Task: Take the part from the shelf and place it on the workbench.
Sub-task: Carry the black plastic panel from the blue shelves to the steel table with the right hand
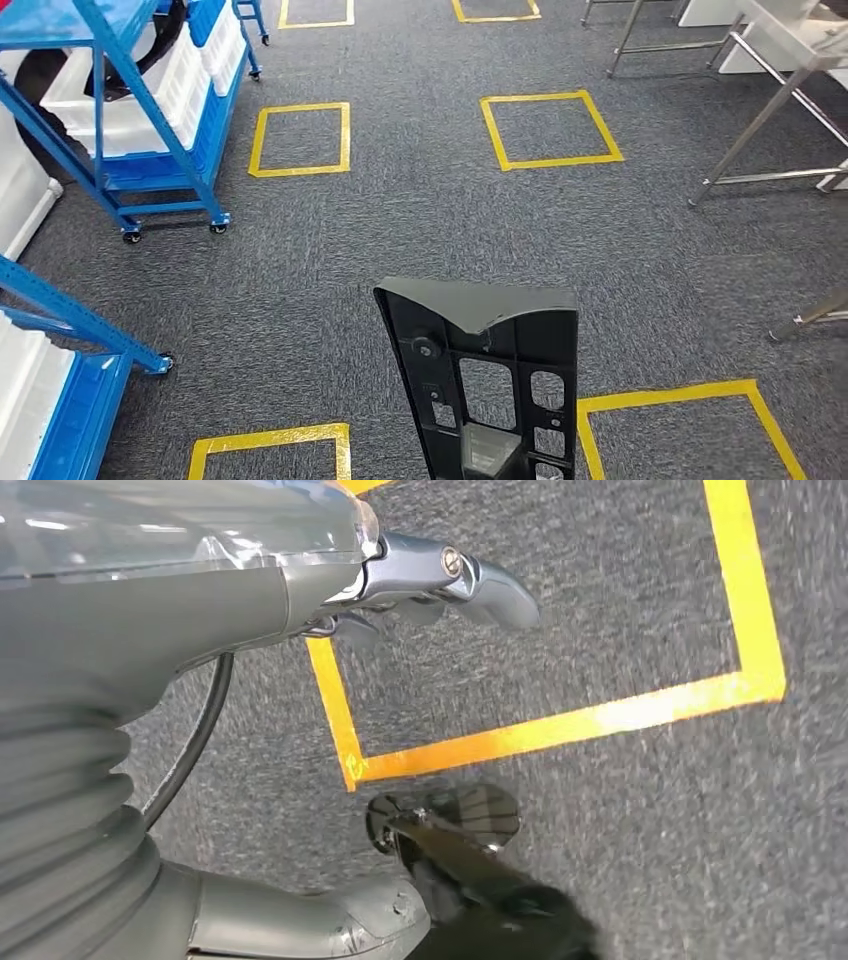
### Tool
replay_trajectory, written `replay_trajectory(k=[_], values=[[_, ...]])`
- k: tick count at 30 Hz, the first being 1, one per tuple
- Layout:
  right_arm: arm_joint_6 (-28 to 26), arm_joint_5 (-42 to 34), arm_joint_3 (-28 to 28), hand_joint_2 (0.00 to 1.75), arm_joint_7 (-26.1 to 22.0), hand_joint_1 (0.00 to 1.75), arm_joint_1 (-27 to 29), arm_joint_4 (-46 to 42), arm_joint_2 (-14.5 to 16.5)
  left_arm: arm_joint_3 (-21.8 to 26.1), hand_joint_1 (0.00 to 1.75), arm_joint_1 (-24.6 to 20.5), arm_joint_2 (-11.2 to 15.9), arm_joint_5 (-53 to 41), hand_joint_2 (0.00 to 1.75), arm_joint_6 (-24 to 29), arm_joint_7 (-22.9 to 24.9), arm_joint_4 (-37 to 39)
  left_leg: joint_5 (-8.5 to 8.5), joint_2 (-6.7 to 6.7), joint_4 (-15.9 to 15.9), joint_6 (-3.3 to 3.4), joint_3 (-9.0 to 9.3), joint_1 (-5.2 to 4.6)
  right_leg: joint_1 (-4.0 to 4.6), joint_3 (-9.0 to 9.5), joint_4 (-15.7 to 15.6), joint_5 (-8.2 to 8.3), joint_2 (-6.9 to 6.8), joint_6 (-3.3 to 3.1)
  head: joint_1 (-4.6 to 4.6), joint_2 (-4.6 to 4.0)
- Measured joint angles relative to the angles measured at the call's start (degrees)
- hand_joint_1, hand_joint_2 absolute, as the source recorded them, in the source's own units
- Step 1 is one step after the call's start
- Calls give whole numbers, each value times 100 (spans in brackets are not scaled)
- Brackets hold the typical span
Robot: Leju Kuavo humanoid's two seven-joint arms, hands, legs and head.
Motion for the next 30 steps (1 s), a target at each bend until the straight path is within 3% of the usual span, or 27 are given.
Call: replay_trajectory(k=[1, 2, 4, 5, 7, 9, 10, 11, 12, 14, 16, 17, 19, 21, 23, 25, 27, 29, 30], values=[[-10, -3, 9, 175, 1, 175, -7, 16, 1, 2, 0, 17, 5, -2, 175, -1, 7, 0, -32, -27, 198, -10, -93, 5, -1, -7, 9, 0, 78, 0, 1, 0], [-27, -8, 15, 175, 1, 175, -7, 31, 1, 3, 0, 29, 10, -4, 175, -1, 15, 0, 53, -40, 187, -16, -89, 11, -5, -10, 23, 0, 161, 2, 0, 0], [-68, -16, 20, 175, 1, 175, -7, 51, 1, 4, 0, 36, 31, -14, 175, -4, 26, 0, 460, -134, -405, -24, 182, 33, -19, -13, 72, -14, 323, 27, 0, 0], [-83, -21, 21, 175, -1, 175, -10, 55, 1, 5, 0, 36, 39, -21, 175, -7, 32, 0, 613, -268, -766, -26, 345, 44, -18, -31, 116, -31, 393, 55, 0, 0], [-95, -31, 21, 175, -6, 175, -19, 56, 1, 8, 0, 36, 50, -32, 175, -17, 44, 0, 713, -479, -1181, 14, 515, 56, -18, -104, 198, -48, 519, 119, 1, 0], [-103, -42, 21, 175, -16, 175, -9, 56, 2, 9, 0, 35, 52, -48, 175, -27, 53, 0, 694, -438, -1233, 102, 528, 39, -35, -176, 213, -17, 650, 191, 1, 0], [-113, -45, 21, 175, -21, 175, 10, 55, 3, 9, 0, 35, 54, -68, 175, -32, 44, 0, 714, -363, -1254, 146, 530, 36, -45, -198, 224, -13, 643, 218, 1, 0], [-127, -48, 21, 175, -28, 175, 29, 53, 4, 8, 0, 36, 54, -96, 175, -32, 15, 0, 735, -292, -1280, 192, 537, 39, -40, -238, 287, -55, 545, 239, 1, 0], [-146, -48, 19, 175, -33, 175, 42, 50, 4, 2, 0, 41, 47, -131, 175, -22, -23, 0, 754, -214, -1307, 229, 536, 44, -30, -327, 464, -165, 384, 251, 2, 0], [-180, -49, 14, 175, -40, 175, 56, 43, 12, -13, 0, 57, 25, -200, 175, 22, -92, 0, 760, -57, -1327, 270, 530, 23, -18, -646, 1122, -518, 38, 262, 2, 0], [-191, -50, 10, 175, -39, 175, 76, 39, 24, -23, 0, 69, -4, -232, 175, 68, -110, 0, 744, 109, -1325, 288, 528, -10, -24, -945, 1721, -735, -66, 267, 1, 0], [-191, -51, 9, 175, -39, 175, 90, 39, 30, -27, 0, 69, -17, -234, 175, 79, -112, 0, 732, 191, -1325, 292, 535, -23, -23, -966, 1766, -693, -82, 260, 1, 0], [-191, -50, 8, 175, -39, 175, 114, 37, 31, -51, 0, 62, -51, -244, 175, 92, -122, 0, 700, 341, -1326, 286, 570, -43, -2, -692, 1266, -360, -156, 214, 1, 0], [-181, -45, -5, 175, -34, 175, 123, 26, 31, -88, 0, 49, -115, -285, 175, 118, -139, -1, 662, 460, -1329, 259, 618, -59, 67, -292, 521, -91, -416, 130, 1, 0], [-147, -30, -52, 175, -6, 175, 121, -4, 32, -118, 0, 14, -220, -354, 175, 203, -121, -2, 633, 568, -1334, 217, 653, -75, 137, -151, 209, -49, -552, 71, 1, 0], [-100, -10, -118, 175, 42, 175, 120, -32, 33, -150, 0, -35, -337, -411, 175, 299, -71, -6, 608, 668, -1346, 172, 683, -88, 129, -156, 167, -24, -419, 38, 1, 0], [-44, 8, -169, 175, 75, 175, 126, -56, 33, -197, 0, -71, -425, -437, 175, 342, -61, -12, 486, 479, -1189, 101, 646, -80, 77, -120, 93, 21, -278, 2, 0, 0], [57, 40, -216, 175, 103, 175, 116, -74, 33, -233, 0, -82, -497, -427, 175, 367, -111, -15, 165, 119, -587, 39, 384, -49, 47, -96, 56, 47, -135, -27, -1, 0], [134, 62, -247, 175, 126, 175, 105, -74, 33, -241, 0, -83, -548, -413, 175, 385, -143, -19, -5, 19, -192, 23, 189, -36, 42, -97, 59, 49, -58, -38, 0, 0]])
